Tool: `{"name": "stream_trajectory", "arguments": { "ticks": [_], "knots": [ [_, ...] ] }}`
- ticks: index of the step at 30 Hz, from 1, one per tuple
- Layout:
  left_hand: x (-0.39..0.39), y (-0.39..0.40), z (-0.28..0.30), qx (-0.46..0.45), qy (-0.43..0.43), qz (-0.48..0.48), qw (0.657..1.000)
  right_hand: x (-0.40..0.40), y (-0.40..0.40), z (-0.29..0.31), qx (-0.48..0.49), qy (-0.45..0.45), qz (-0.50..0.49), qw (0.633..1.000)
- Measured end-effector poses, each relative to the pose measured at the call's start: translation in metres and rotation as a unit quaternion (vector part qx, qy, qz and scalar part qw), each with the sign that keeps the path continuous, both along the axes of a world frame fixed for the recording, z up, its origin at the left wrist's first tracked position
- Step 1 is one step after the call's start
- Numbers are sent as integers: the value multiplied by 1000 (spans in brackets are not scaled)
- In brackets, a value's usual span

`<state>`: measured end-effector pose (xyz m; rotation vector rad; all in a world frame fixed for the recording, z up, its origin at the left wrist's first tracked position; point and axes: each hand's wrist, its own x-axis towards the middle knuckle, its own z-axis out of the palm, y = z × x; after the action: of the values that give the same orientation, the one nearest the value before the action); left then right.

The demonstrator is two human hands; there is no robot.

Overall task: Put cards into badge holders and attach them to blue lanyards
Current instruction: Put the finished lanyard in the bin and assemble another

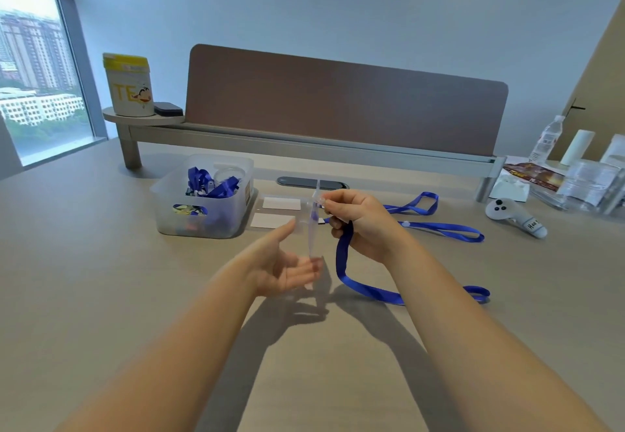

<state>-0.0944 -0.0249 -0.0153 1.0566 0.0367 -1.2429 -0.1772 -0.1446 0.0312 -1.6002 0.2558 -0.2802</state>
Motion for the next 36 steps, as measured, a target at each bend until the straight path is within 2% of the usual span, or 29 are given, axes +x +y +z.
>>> {"name": "stream_trajectory", "arguments": {
  "ticks": [2,4,7,11,12,14,17,20,22,24,29,31,36],
  "knots": [
    [-3,-7,3,-76,53,138,986,-3,-4,-2,1,4,0,1000],
    [-6,-11,11,-101,35,223,969,-6,-9,-4,-7,17,-7,1000],
    [-3,-13,20,-111,-2,245,963,-9,-15,-9,-69,70,-45,994],
    [0,-18,33,-68,-73,270,958,-9,-23,-20,-143,100,-187,967],
    [0,-20,38,-62,-96,277,954,-10,-22,-21,-129,94,-215,964],
    [-2,-24,49,-63,-127,281,949,-11,-17,-23,-20,94,-213,972],
    [-7,-30,63,-82,-139,269,950,-11,-3,-33,193,118,-92,970],
    [-12,-31,69,-96,-136,263,950,-1,6,-46,345,56,-14,937],
    [-13,-28,70,-92,-134,267,950,7,6,-48,422,-17,-27,906],
    [-9,-22,66,-77,-141,273,949,12,1,-45,480,-87,-82,869],
    [9,-4,39,-37,-137,312,940,4,-35,-35,533,-193,-243,787],
    [15,-3,24,-18,-127,324,937,-4,-55,-35,505,-199,-281,791],
    [23,-12,-19,33,-120,353,927,-23,-102,-45,379,-139,-376,834]
  ]
}}
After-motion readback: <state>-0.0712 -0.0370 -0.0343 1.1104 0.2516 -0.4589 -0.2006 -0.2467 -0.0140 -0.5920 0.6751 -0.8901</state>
